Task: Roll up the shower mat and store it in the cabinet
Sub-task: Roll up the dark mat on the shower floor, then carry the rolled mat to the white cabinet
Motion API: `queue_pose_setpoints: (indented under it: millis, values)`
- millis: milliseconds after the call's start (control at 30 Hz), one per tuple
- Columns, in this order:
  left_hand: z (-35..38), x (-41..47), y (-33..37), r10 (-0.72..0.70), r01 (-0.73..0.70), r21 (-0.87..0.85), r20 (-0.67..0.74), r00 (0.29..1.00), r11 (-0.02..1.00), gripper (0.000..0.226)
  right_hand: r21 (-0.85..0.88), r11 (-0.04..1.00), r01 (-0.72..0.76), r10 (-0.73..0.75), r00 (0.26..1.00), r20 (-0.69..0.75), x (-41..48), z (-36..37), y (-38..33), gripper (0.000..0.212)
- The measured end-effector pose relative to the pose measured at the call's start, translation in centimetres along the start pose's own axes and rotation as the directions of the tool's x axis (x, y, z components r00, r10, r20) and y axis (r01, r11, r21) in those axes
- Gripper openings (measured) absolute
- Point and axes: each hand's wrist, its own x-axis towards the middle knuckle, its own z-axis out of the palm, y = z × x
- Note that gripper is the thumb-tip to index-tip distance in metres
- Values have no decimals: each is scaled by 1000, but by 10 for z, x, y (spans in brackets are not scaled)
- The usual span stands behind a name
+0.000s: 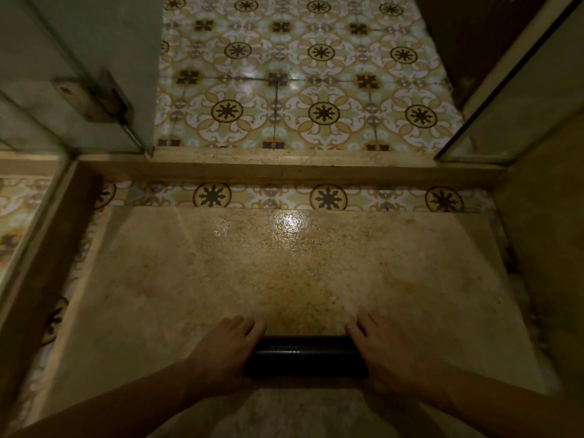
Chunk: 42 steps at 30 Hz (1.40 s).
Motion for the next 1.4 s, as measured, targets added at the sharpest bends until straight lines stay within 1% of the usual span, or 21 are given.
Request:
queue_pose_setpoints:
  millis: [100, 167, 233, 300, 333, 400, 467, 533, 600, 667, 767, 867, 967, 1033, 1100, 1167, 1233, 1300, 1400]
  values:
    - [7, -7, 5, 78, -67, 127, -86, 993, 990, 77, 17, 1000, 22, -22, 1000, -2, -4, 5, 1, 75]
    - [12, -8, 6, 112, -95, 145, -117, 987, 985, 75, 36, 999, 39, -39, 999, -8, -6, 7, 2, 70]
    - [12, -5, 4, 102, -90, 142, -82, 991, 986, 71, 68, 997, 21, -19, 1000, -22, -6, 9, 0, 64]
    - [2, 2, -3, 85, -82, 124, -16, 996, 989, 66, 94, 996, 1, 3, 999, -40, -4, 4, 0, 62]
    - [-7, 6, -7, 63, -65, 86, 27, 998, 994, 65, 89, 996, 3, 1, 999, -45, -1, -3, -1, 62]
    - [-33, 13, -19, 1, -3, 22, 64, 998, 1000, 63, 54, 999, 1, 2, 998, -67, 5, -29, -1, 61]
    - [-70, 16, -27, -45, 46, -28, 62, 997, 999, 62, 27, 999, -30, 32, 997, -76, 11, -71, -1, 57]
    - [-116, 11, -28, -71, 72, -44, 27, 997, 996, 61, 32, 996, -79, 82, 993, -88, 11, -121, -4, 54]
    - [-172, -6, -24, -99, 99, -18, 6, 995, 995, 60, 67, 987, -148, 153, 986, -66, 1, -183, -13, 56]
    - [-220, -27, -16, -121, 122, 45, -15, 993, 992, 62, 94, 975, -199, 204, 978, -42, -13, -236, -23, 57]
    - [-314, -75, -2, -151, 152, 58, -29, 988, 987, 64, 109, 969, -223, 223, 975, 12, -49, -334, -53, 58]
    - [-408, -128, 15, -174, 179, 81, -61, 983, 981, 69, 96, 963, -251, 254, 967, -25, -90, -430, -84, 57]
    - [-512, -189, 34, -182, 192, 123, -91, 979, 974, 68, 99, 948, -302, 308, 950, -57, -143, -532, -119, 54]
    - [-554, -218, 44, -204, 220, 136, -125, 971, 966, 69, 103, 940, -326, 335, 938, -88, -167, -571, -137, 57]
    - [-606, -248, 50, -190, 210, 144, -141, 971, 967, 69, 134, 931, -340, 352, 932, -87, -189, -622, -156, 64]
    - [-649, -275, 57, -164, 193, 166, -175, 971, 967, 68, 114, 929, -353, 366, 922, -130, -206, -665, -174, 70]
    - [-691, -303, 60, -195, 222, 149, -172, 966, 964, 66, 80, 926, -368, 376, 912, -163, -221, -707, -192, 66]
    - [-716, -321, 62, -229, 253, 124, -179, 957, 959, 65, 57, 927, -370, 374, 911, -175, -230, -738, -204, 63]
    - [-743, -327, 59, -216, 240, 84, -224, 950, 967, 64, 25, 927, -375, 371, 901, -225, -233, -770, -207, 68]
